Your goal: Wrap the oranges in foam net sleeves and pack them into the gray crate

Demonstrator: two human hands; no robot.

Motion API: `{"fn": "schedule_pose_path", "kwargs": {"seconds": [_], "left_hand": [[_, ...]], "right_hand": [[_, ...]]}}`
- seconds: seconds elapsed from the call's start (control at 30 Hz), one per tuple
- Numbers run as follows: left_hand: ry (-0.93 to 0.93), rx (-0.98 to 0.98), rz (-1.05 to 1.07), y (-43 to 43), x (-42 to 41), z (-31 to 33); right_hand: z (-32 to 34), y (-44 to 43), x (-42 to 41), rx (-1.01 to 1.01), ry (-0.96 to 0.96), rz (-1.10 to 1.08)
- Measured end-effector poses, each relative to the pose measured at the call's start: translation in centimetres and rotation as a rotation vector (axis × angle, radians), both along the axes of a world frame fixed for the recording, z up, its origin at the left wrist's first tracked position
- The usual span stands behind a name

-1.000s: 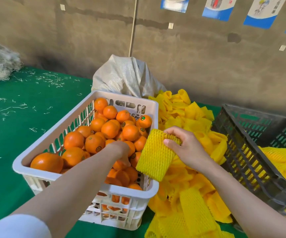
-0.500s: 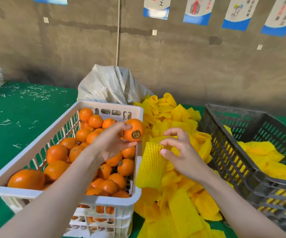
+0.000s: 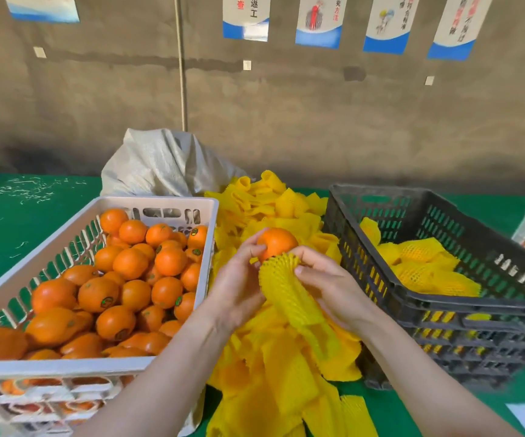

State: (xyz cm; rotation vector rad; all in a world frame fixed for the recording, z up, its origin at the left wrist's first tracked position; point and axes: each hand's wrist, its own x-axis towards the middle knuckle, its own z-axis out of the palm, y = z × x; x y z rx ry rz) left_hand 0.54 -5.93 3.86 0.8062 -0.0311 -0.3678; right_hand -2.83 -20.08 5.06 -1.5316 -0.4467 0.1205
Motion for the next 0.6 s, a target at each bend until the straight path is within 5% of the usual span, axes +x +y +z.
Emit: {"fn": "schedule_pose_path", "kwargs": {"seconds": [0.37, 0.5, 0.6], "left_hand": [[0.027, 0.057, 0.149, -5.8, -3.1, -0.3], [-0.039, 0.0, 0.149, -6.7, -3.6, -0.1], [-0.17, 0.152, 0.202, -7.8, -3.9, -0.3]], "right_hand": [[-1.8, -3.5, -0.5, -0.13, -0.317, -0.345], [-1.8, -3.8, -0.7, -0.112, -0.33, -0.387], [-1.9, -3.6, -0.9, -0.117, -0.358, -0.421]]}}
